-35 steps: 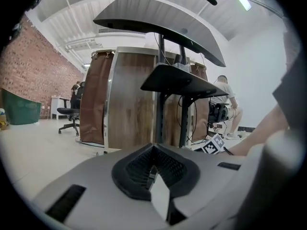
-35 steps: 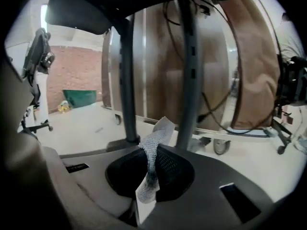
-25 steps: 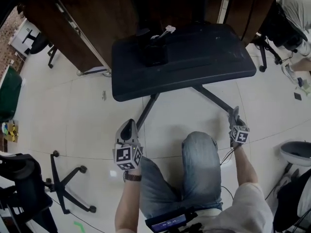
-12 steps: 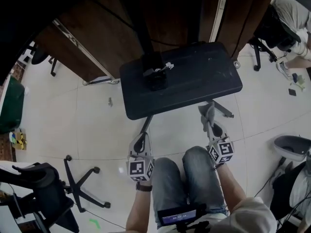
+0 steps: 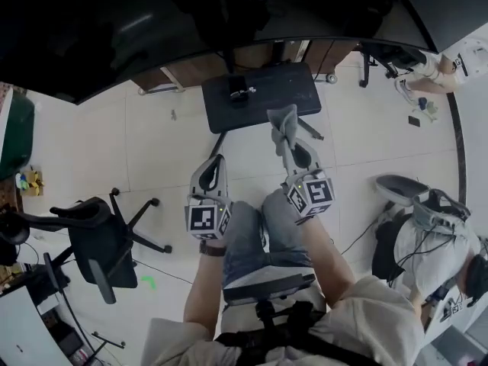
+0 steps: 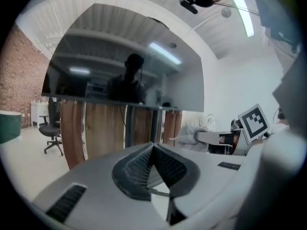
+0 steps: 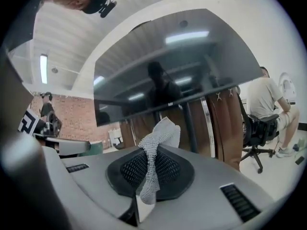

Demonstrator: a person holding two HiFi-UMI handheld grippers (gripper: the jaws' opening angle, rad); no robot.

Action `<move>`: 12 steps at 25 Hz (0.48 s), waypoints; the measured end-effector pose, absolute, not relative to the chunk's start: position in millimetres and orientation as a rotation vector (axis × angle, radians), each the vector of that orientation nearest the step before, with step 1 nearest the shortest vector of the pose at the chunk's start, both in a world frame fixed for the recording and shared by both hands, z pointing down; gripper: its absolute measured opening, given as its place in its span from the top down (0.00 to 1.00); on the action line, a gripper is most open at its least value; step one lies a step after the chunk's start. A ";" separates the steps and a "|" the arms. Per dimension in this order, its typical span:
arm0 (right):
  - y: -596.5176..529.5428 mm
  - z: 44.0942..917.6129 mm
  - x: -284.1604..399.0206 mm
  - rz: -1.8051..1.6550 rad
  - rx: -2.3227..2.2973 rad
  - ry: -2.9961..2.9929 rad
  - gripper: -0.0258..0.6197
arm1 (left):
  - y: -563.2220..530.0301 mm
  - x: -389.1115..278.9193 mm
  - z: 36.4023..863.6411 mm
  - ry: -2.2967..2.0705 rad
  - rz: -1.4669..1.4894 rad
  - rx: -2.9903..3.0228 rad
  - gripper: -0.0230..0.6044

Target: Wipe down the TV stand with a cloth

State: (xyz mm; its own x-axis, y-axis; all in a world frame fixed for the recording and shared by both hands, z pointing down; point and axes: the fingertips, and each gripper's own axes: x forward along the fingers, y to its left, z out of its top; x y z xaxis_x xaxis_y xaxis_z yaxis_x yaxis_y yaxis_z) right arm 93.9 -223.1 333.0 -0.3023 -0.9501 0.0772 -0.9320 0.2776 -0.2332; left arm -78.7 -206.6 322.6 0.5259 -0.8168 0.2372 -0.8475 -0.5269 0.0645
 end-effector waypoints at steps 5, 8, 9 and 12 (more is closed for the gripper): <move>-167.6 176.3 93.4 -0.316 -1.809 2.396 0.92 | -165.8 -117.7 171.0 -1.565 0.183 2.537 0.93; -120.4 120.3 74.2 -0.222 -1.794 2.412 0.92 | -128.5 -121.4 116.2 -1.541 0.111 2.588 0.93; -99.6 109.0 70.5 -0.198 -1.784 2.414 0.92 | -110.1 -117.4 102.7 -1.530 0.089 2.614 0.93; -41.9 93.0 65.5 -0.179 -1.758 2.403 0.92 | -57.8 -101.9 76.9 -1.499 0.051 2.677 0.93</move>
State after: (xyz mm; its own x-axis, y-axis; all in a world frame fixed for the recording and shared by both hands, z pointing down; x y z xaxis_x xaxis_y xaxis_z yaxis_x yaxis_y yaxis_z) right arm 65.5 -41.9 93.0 -0.2971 -0.9531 -0.0574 -0.9341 0.3026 -0.1894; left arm -101.9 -57.8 76.9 0.5226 -0.8501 0.0650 -0.8525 -0.5205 0.0477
